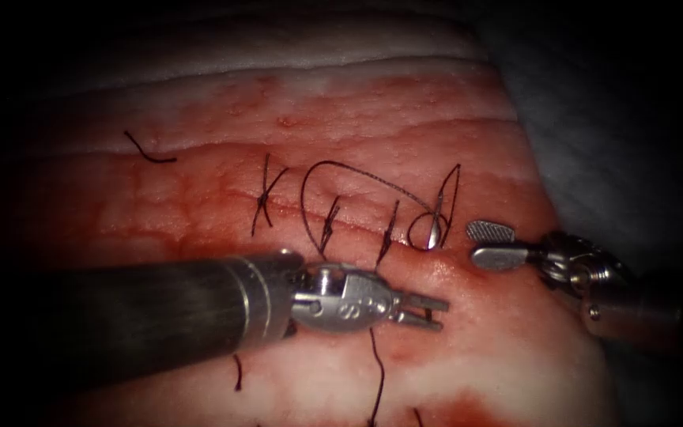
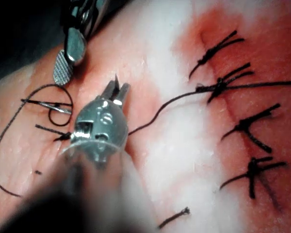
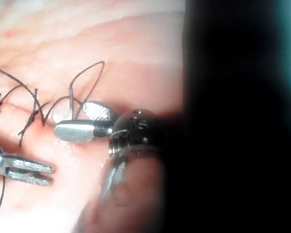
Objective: Wound Closure
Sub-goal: Pull the needle through the skin with the left needle driver.
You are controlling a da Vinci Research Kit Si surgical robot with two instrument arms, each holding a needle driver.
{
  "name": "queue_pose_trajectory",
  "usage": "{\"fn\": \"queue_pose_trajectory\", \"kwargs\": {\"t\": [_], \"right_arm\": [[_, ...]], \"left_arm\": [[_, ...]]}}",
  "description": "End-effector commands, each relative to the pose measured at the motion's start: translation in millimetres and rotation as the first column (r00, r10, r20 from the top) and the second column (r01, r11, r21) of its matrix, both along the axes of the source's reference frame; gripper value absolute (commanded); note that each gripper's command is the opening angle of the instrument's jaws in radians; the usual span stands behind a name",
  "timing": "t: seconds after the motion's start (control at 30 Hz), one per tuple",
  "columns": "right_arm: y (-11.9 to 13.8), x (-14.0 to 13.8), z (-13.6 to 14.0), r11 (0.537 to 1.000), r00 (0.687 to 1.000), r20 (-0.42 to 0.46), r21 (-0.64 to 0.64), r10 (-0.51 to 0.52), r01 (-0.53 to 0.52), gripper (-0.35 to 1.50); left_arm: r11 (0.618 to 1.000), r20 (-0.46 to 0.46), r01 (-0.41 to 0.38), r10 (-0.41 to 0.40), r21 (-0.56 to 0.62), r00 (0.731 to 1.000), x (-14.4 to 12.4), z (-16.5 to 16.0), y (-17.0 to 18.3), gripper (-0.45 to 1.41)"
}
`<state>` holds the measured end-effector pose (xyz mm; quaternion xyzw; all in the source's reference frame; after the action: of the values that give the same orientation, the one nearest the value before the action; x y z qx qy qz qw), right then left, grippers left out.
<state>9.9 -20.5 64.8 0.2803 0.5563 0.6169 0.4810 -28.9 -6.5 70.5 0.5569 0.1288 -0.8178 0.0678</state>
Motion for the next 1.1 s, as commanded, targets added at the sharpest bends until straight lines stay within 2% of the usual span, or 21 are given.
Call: {"fn": "queue_pose_trajectory", "kwargs": {"t": [0.03,0.2,0.27,0.37,0.47,0.5,0.6,0.73,0.77,0.8,0.87,0.97,1.03,1.1], "right_arm": [[-0.1,0.7,0.4,1.0,1.0,0.001,0.001,0.0,0.0,0.79],[-0.3,0.7,0.2,1.0,1.0,0.001,0.0,0.0,0.0,0.71],[-0.3,0.7,0.2,1.0,1.0,0.002,0.0,0.0,0.0,0.68],[-0.5,0.7,0.2,1.0,1.0,0.002,-0.001,0.0,0.0,0.58],[-0.7,0.7,0.3,1.0,1.0,0.002,-0.003,0.0,0.0,0.54],[-0.7,0.7,0.3,1.0,1.0,0.002,-0.003,0.0,0.0,0.54],[-0.8,0.7,0.3,1.0,1.0,0.002,-0.004,0.0,0.0,0.44],[-0.9,0.8,0.4,1.0,1.0,0.002,-0.006,0.0,0.0,0.32],[-1.1,0.8,0.4,1.0,1.0,0.002,-0.007,0.0,0.0,0.31],[-1.1,0.8,0.5,1.0,1.0,0.002,-0.008,-0.001,0.001,0.31],[-1.2,0.8,0.5,1.0,1.0,0.004,-0.008,0.002,-0.002,0.31],[-1.2,0.8,0.5,1.0,1.0,0.004,-0.009,0.002,-0.002,0.29],[-1.3,0.8,0.5,1.0,1.0,0.004,-0.009,0.002,-0.002,0.17],[-1.3,0.8,0.5,1.0,1.0,0.002,-0.009,-0.001,0.001,0.17]], "left_arm": [[0.999,0.002,0.004,-0.004,0.051,1.0,-0.3,0.7,0.3,-0.45],[0.973,0.022,-0.008,0.003,0.229,1.0,0.4,0.7,0.7,-0.45],[0.951,0.004,0.01,-0.012,0.311,1.0,0.4,0.4,0.7,-0.45],[0.897,-0.032,0.046,-0.036,0.44,0.999,0.2,-0.4,1.0,-0.45],[0.821,-0.068,0.078,-0.048,0.565,0.997,0.1,-1.5,1.5,-0.45],[0.774,-0.081,0.085,-0.043,0.627,0.996,0.1,-2.0,1.7,-0.45],[0.685,-0.085,0.089,-0.04,0.723,0.996,0.0,-3.2,2.2,-0.45],[0.539,-0.096,0.095,-0.026,0.837,0.995,0.0,-4.6,2.6,-0.45],[0.483,-0.101,0.094,-0.012,0.87,0.995,0.1,-5.1,2.6,-0.45],[0.457,-0.096,0.086,-0.002,0.885,0.995,0.2,-5.5,2.6,-0.45],[0.428,-0.084,0.07,0.014,0.901,0.996,0.4,-6.0,2.7,-0.45],[0.417,-0.065,0.05,0.02,0.907,0.998,0.9,-7.3,2.9,-0.45],[0.405,-0.042,0.028,0.024,0.914,0.999,1.5,-8.4,2.9,-0.45],[0.39,-0.017,0.005,0.026,0.921,1.0,2.1,-9.4,2.8,-0.45]]}}
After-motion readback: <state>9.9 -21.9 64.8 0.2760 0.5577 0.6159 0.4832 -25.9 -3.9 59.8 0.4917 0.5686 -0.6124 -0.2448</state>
